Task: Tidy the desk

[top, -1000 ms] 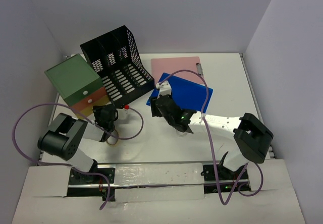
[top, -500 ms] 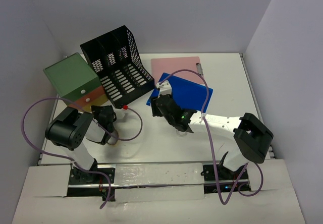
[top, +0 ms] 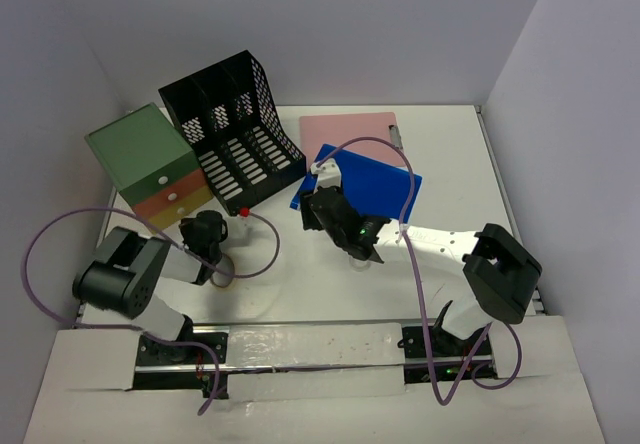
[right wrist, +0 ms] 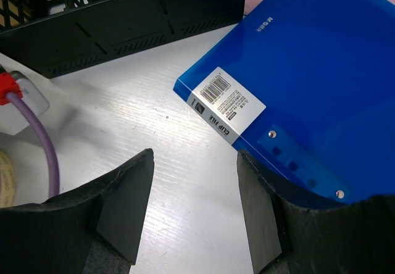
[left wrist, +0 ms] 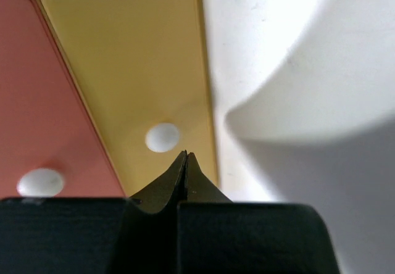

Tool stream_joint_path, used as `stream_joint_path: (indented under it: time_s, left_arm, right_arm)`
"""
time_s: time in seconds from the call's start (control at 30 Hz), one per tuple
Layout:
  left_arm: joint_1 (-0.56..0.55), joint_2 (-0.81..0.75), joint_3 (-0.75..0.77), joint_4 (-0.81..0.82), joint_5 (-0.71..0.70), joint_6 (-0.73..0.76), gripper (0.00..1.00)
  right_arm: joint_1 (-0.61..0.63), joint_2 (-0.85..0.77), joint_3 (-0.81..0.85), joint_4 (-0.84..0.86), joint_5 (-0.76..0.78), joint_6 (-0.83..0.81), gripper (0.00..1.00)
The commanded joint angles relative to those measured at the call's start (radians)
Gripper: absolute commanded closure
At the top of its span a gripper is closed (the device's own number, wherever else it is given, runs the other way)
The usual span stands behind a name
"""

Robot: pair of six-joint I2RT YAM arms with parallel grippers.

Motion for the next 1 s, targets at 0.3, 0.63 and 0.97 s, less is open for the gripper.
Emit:
stream_joint_path:
  time_s: [0.3,0.63,0.97]
  left_arm:
    - [0.072,-0.372,0.230,-0.818,0.355,-0.463,0.91]
    - [0.165,-0.366,0.277,-0.815,0.440,-0.496,0.72]
    - [0.177,-0.409,0.283,-0.798,0.380,-0.522,0.58]
  right_arm:
    - [-0.008,-0.089,-0.039,0.053,0.030,0.015,0.37]
    - [-0.009,-0.131,-0.067,0.054,0.039,0.006,0.37]
    - [-0.007,-0.097,-0.023,0.063,-0.018,0.005,0.37]
